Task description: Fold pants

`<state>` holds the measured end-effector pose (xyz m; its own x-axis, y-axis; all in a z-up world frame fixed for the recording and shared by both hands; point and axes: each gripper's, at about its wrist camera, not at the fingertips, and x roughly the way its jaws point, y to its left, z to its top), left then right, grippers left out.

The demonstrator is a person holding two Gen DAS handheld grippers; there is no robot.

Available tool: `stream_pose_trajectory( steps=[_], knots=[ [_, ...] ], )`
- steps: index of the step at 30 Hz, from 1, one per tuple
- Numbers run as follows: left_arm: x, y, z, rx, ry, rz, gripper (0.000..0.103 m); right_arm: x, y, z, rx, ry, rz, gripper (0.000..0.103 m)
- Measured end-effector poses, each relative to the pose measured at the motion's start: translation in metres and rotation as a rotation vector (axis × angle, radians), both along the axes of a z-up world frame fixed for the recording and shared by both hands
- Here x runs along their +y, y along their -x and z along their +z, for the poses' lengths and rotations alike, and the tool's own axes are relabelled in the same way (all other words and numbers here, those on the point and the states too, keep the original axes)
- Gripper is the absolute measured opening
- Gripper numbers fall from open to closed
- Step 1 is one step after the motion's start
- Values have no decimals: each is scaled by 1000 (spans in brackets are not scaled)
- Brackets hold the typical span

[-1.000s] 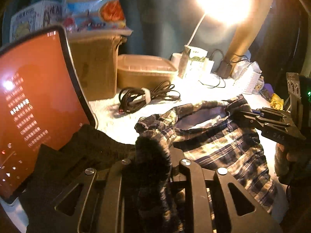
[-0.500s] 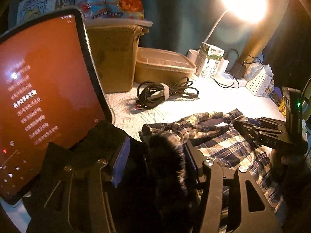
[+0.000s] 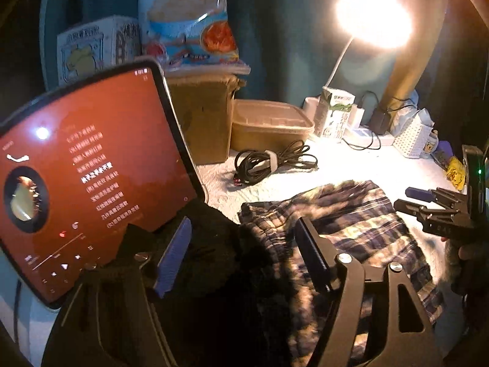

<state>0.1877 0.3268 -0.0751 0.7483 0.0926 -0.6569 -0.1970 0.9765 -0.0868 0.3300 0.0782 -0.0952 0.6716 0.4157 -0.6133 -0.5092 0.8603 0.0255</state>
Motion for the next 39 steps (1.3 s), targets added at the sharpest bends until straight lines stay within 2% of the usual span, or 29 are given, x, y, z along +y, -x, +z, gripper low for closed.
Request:
stream_pose_trajectory(
  steps=[5,8,29,39],
  knots=[
    [-5,12,12,-37,-16,44,73,-11,18,2,-7,0,-7,62],
    [-14,21,15,-51,-22,40,80,-18,30,3,-13,1,-9,62],
    [-118,64,4,-62,-13,-69,80,-87,100,-4,-40,10,-68,63],
    [-168,85,12,-106,-12,-99,82,-121,139,9,-104,21,-99,64]
  ],
)
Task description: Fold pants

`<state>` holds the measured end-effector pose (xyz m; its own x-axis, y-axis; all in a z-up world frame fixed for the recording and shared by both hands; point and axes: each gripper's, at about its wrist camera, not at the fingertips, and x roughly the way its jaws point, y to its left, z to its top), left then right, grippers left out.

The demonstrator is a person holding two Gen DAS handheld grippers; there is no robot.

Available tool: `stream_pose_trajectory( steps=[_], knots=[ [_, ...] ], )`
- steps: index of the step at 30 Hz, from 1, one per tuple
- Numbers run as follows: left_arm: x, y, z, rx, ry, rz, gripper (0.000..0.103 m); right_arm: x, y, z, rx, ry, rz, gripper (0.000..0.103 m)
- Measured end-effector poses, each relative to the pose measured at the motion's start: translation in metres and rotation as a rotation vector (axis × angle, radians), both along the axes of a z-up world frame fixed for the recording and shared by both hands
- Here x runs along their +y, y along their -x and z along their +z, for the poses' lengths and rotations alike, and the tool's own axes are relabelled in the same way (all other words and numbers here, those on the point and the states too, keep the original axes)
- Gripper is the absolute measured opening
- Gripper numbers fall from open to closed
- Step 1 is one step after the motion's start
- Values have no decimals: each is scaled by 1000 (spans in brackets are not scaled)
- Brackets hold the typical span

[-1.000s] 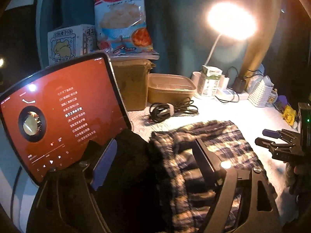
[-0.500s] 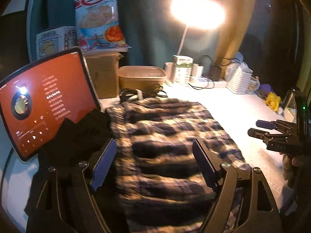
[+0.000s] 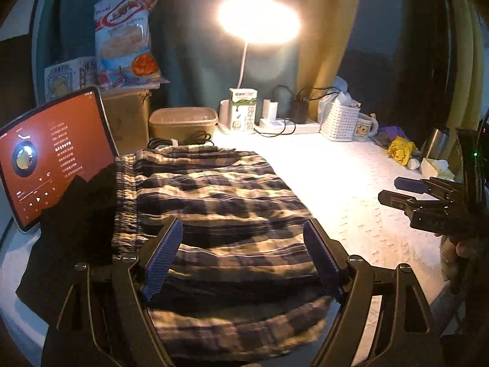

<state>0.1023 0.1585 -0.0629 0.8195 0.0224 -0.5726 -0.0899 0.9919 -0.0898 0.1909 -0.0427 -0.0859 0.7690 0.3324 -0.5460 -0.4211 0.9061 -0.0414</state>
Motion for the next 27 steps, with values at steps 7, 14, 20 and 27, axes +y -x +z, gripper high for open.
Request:
stream_pose_trajectory(
  steps=[7,14,20,27],
  knots=[
    [-27,18,21,-83,-46,-15,90,-25,30,17,-61,-16,-30,70],
    [-52,34,48,-171,-91,-44,90,-47,64,42,-139,-38,-53,73],
    [-71,52,66,-231,-120,-66,90,-62,91,63,-201,-56,-70,77],
    [-85,73,86,-311,-109,-73,99,-78,129,82,-273,-71,-88,80]
  ],
)
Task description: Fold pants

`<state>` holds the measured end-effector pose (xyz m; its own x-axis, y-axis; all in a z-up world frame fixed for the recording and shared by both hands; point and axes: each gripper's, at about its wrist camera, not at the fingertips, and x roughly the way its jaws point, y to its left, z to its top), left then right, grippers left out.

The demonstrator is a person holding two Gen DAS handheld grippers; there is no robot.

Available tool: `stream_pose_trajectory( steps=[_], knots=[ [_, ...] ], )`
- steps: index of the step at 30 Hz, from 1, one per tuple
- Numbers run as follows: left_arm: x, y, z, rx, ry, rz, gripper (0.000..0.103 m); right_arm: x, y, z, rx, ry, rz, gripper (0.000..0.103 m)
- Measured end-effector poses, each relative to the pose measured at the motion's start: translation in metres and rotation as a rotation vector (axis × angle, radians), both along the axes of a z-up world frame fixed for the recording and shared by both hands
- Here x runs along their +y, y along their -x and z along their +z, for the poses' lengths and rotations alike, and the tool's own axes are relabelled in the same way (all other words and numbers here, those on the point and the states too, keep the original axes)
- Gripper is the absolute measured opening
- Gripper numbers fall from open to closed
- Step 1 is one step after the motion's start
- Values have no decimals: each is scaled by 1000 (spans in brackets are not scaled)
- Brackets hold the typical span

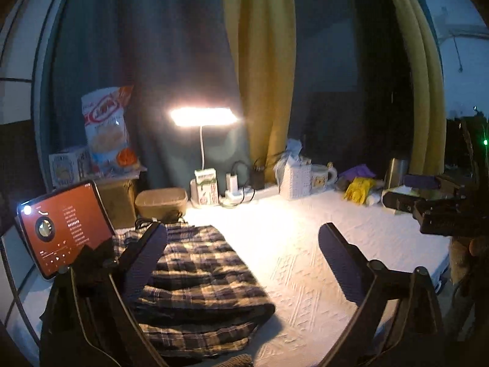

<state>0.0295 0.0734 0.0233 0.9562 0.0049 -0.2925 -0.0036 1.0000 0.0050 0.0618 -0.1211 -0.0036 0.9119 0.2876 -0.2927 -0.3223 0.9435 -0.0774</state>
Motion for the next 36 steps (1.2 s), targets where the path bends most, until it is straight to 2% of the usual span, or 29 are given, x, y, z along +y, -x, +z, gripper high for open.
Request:
stream_pose_trajectory(
  steps=[10,14,21,26,36],
  knots=[
    [-16,29,25,-85,77,-19,100,-17,50,26,-105,-18,-37,87],
    [-11,35,31,-80,111,-5,101,-17,66,33,-132,-17,-37,94],
    [-10,46,37,-110,-18,77,102,-19,83,37,-153,-55,-52,95],
    [3,51,36,-122,11,92,102,-14,86,37,-150,-61,-56,95],
    [13,52,34,-119,14,103,102,-4,81,37,-143,-47,-49,95]
  ],
)
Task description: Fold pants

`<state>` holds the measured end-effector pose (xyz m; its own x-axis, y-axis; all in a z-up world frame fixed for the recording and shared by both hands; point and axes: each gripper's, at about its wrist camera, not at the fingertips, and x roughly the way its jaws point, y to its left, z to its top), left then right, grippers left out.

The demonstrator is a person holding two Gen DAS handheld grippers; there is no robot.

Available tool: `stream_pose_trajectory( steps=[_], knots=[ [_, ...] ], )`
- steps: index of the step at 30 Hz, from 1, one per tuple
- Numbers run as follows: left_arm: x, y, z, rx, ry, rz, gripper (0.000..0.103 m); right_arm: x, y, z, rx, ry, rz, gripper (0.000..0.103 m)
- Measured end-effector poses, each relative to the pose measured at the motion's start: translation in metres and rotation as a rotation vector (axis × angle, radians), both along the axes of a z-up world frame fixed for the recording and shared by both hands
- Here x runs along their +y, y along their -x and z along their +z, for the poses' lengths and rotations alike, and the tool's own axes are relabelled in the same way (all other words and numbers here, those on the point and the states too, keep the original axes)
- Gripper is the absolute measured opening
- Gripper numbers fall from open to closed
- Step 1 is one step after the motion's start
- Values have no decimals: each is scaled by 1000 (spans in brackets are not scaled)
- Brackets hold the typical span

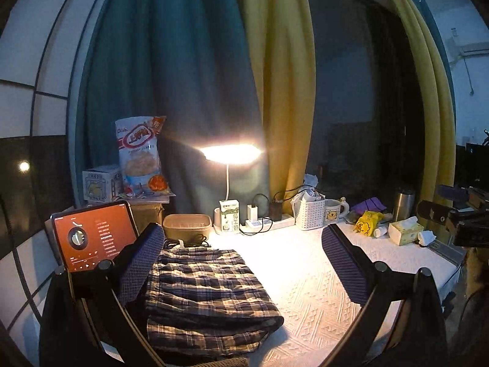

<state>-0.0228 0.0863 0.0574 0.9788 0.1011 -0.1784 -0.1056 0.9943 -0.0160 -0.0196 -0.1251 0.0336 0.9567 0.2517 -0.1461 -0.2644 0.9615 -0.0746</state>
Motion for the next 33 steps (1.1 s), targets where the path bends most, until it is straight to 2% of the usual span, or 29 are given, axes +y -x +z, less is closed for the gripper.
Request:
stream_pose_trajectory(
  steps=[33],
  knots=[
    [0,-1,-6,9,-2,17,102,0,-3,-4,9,8,3,96]
  ],
)
